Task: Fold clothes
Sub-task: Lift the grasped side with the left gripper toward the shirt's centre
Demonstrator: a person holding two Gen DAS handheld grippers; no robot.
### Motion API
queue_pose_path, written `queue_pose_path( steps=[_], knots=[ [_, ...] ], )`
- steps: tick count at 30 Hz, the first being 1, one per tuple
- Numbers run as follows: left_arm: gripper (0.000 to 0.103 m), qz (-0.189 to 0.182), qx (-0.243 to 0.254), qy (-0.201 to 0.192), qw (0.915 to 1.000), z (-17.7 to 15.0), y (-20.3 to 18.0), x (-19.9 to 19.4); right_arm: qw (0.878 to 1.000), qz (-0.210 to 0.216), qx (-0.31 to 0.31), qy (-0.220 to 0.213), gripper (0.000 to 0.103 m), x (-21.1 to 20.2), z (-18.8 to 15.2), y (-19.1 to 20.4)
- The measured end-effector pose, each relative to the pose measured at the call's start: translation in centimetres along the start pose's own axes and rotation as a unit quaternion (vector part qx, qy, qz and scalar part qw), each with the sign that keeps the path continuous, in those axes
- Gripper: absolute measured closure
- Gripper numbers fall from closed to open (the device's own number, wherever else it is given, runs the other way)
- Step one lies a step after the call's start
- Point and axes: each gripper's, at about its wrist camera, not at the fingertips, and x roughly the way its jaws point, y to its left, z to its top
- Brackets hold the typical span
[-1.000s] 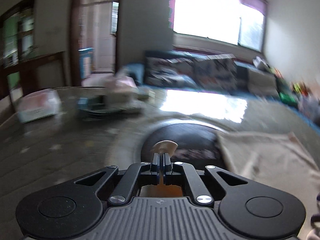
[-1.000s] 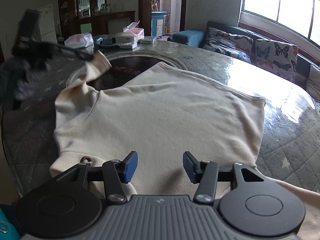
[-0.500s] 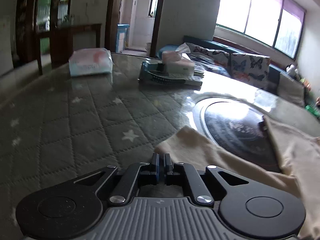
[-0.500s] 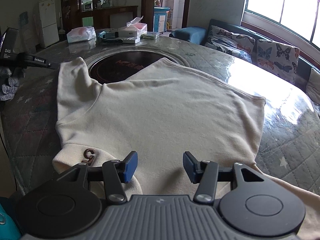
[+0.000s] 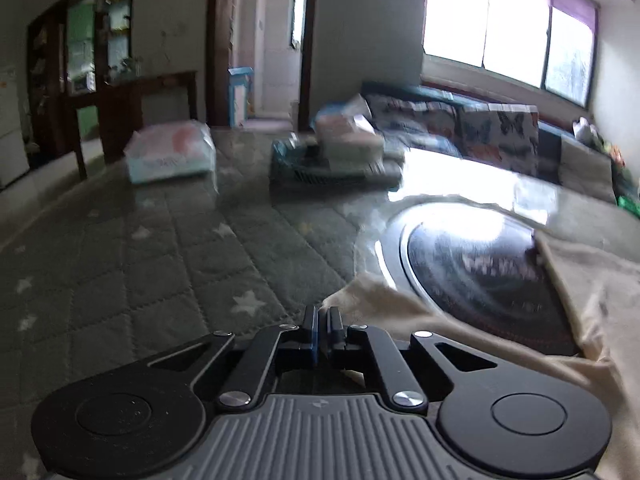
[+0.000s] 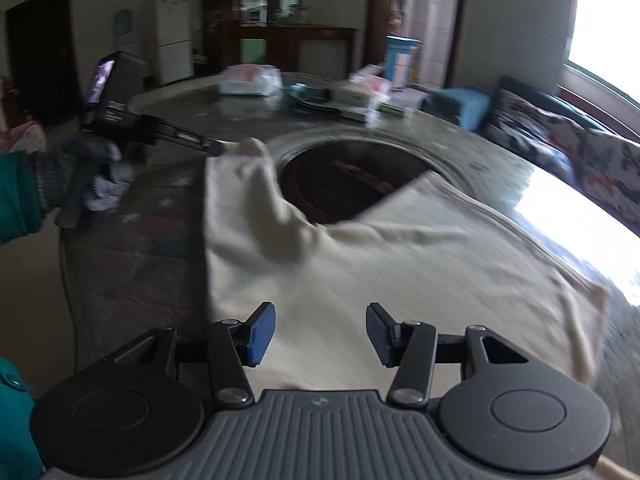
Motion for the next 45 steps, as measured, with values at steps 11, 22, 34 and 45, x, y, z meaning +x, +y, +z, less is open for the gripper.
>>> queue_pose_path(
  steps=[11, 22, 34, 45],
  knots=[
    [0.099, 0.014, -0.019, 0.000, 0.9997, -1.2, 2.2, -1.2, 0.997, 0.069, -0.037, 0.010, 0.052, 4.9, 1.7, 3.4],
    [0.087, 0.017, -0.019, 0.021, 0.9995, -1.4, 2.6, -0.6, 0.993, 0.103, -0.056, 0.019, 0.051, 5.7, 1.6, 5.1],
    [0.072, -0.009, -0.055, 0.036, 0.9978, -1.7, 2.8, -2.5, 0.997, 0.073, -0.010, 0.006, 0.046, 8.7, 4.2, 2.3],
    [0.072, -0.008, -0.059, 0.042, 0.9973, -2.1, 2.2, -2.1, 0.991, 0.121, -0.054, 0.008, 0.040, 8.4, 3.9, 5.5]
  ],
)
